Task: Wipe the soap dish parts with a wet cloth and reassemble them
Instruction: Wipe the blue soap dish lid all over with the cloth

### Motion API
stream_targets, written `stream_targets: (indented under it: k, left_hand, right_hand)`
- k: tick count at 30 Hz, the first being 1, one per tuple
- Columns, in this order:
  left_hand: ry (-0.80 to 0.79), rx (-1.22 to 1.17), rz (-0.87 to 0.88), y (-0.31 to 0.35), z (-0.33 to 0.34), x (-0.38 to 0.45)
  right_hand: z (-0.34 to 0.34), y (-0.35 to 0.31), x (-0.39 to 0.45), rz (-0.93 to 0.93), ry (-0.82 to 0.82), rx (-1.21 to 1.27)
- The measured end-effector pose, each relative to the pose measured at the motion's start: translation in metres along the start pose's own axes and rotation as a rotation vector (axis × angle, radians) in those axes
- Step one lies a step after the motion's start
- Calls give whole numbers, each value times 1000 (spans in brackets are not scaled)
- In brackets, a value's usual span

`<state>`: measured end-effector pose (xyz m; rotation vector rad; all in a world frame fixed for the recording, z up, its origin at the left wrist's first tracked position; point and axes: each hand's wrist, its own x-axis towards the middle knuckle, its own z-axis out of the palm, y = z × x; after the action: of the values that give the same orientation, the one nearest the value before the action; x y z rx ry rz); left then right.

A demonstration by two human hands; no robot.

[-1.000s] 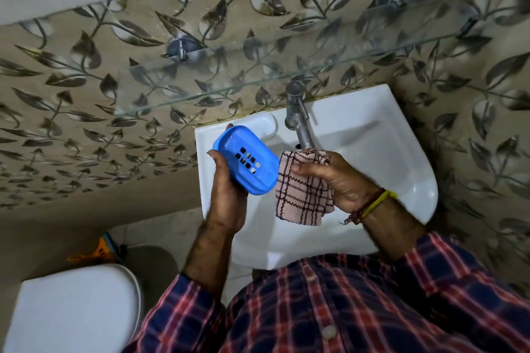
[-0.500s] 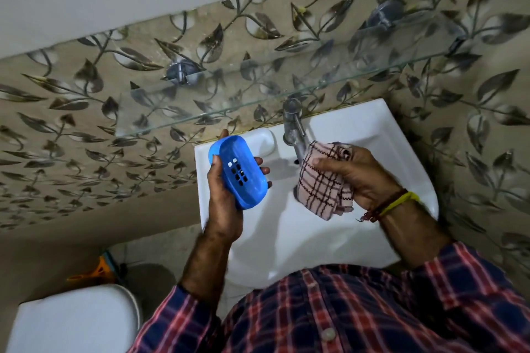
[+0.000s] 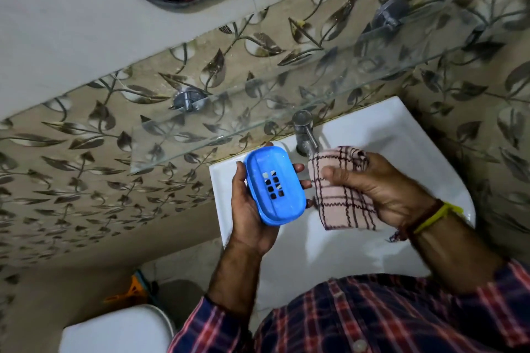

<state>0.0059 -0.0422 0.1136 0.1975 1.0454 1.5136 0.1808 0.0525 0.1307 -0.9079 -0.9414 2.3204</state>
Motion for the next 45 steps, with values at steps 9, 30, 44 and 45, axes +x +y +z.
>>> stream_targets:
  k: [9, 30, 44, 45]
  left_hand:
    - [2, 226, 47, -7, 17, 1]
    - [-108, 408, 139, -22, 30, -26]
    - [-134, 390, 115, -19, 27, -20]
    - [-136, 377, 117, -17, 27, -20]
  right_hand:
    - [21, -16, 0, -223, 124, -418]
    - [42, -9, -12, 23, 116, -47]
    - [48, -11, -19, -42, 94, -134]
    - [48, -10, -19, -43, 96, -153]
